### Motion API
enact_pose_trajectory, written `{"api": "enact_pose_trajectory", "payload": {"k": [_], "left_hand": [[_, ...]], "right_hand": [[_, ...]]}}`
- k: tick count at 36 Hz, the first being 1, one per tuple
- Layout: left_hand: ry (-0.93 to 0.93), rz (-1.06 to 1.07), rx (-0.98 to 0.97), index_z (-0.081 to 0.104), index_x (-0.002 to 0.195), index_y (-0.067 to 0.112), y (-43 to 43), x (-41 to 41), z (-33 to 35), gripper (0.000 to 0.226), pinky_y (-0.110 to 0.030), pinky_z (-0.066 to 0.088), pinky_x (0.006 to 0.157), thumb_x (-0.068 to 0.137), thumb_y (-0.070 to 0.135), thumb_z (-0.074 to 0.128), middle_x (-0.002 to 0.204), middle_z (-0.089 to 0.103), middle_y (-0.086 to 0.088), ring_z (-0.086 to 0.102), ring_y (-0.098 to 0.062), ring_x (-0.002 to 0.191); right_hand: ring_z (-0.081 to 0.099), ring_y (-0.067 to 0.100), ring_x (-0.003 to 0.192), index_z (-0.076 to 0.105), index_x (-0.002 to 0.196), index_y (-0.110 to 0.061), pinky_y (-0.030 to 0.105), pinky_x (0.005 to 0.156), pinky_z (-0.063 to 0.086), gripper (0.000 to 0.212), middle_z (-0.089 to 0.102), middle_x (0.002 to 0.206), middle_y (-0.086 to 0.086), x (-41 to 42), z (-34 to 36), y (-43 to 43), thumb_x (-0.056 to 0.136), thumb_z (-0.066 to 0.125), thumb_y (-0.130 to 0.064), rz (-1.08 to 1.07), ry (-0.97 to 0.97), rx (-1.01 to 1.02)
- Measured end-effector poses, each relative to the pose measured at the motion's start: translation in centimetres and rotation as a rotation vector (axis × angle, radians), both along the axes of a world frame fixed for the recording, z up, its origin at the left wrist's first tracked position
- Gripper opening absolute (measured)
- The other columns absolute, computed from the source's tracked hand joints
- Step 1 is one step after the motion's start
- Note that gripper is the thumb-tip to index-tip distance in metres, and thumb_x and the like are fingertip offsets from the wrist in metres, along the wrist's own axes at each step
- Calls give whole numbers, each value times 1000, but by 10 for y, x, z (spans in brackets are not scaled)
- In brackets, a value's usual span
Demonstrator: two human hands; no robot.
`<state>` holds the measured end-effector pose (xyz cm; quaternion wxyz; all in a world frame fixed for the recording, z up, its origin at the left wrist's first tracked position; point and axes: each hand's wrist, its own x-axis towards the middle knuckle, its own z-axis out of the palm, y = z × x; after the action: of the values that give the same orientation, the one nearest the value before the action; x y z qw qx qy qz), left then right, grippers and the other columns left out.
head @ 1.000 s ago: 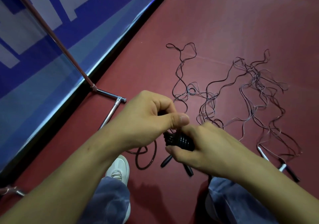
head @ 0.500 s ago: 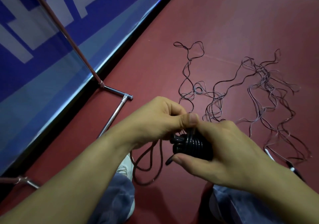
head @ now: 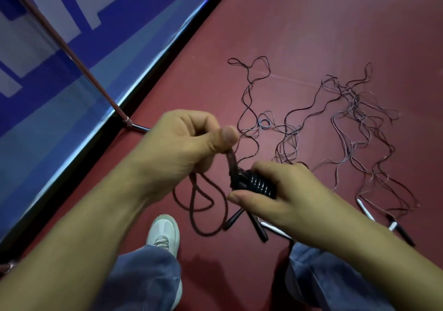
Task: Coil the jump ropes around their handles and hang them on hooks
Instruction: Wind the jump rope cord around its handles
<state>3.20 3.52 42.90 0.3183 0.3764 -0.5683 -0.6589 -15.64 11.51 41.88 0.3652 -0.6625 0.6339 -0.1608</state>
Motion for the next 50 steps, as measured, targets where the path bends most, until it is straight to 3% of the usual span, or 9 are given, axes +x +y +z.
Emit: {"api": "enact_pose_trajectory", "payload": {"k": [3,7,11,22,30,35,39,44,50], "left_hand": [[-105,-100,-116,62,61,14,3,4,5,48,-31,26,50,63,54,88,53,44,-8,34,-19,50],[-290,-187,-261,70,61,15,10,-6,10,32,-21,36,49,66,43,85,50,56,7,44,-7,48],[-349,-299,-272,73,66,12,12,-11,10,23,-25,47,52,73,29,87,60,70,-4,59,-11,53],[-376,-256,-163,67,60,21,2,-2,-14,43,-26,29,48,65,63,77,50,44,7,35,-10,49],[-202,-233,105,52,60,11,12,-14,-23,43,-22,24,44,71,48,71,54,41,-5,32,-13,47],[-153,-171,37,56,56,19,12,-15,-16,37,-20,27,43,67,47,77,50,43,-4,35,-12,44],[-44,-238,-75,64,59,18,11,-9,1,38,-36,27,49,61,50,86,56,46,-10,38,-19,51],[-115,-348,-144,65,66,-2,20,-18,9,33,-32,44,51,66,22,88,57,63,-10,55,-20,54],[-312,-204,-159,66,59,13,10,-9,-10,43,-25,27,47,64,52,85,47,44,-1,33,-12,48]], "right_hand": [[53,11,54,57,81,-27,42,55,51,60,57,59,-9,1,-4,-5,68,51,-86,-3,120,39],[63,17,67,63,93,-30,44,64,57,75,64,67,-4,2,-9,-8,59,46,-95,74,252,97],[64,22,73,55,86,-38,41,66,57,66,63,71,-4,9,-9,-1,63,42,-99,178,280,79],[44,24,50,40,62,-20,35,48,33,64,45,52,3,22,8,15,74,36,-83,269,315,-180],[58,12,55,59,79,-27,26,46,44,51,60,62,-12,14,13,11,64,58,-76,82,109,-176],[52,18,52,55,74,-19,40,49,46,63,55,58,0,14,9,11,64,54,-81,150,90,-37],[55,31,62,56,81,-10,53,55,48,76,55,66,9,14,2,10,63,53,-84,187,32,171],[60,13,69,55,88,-30,42,63,53,49,60,79,-1,21,6,12,75,49,-77,326,-32,179],[51,19,57,48,73,-16,38,50,42,61,53,64,4,22,9,17,76,44,-77,275,25,4]]}}
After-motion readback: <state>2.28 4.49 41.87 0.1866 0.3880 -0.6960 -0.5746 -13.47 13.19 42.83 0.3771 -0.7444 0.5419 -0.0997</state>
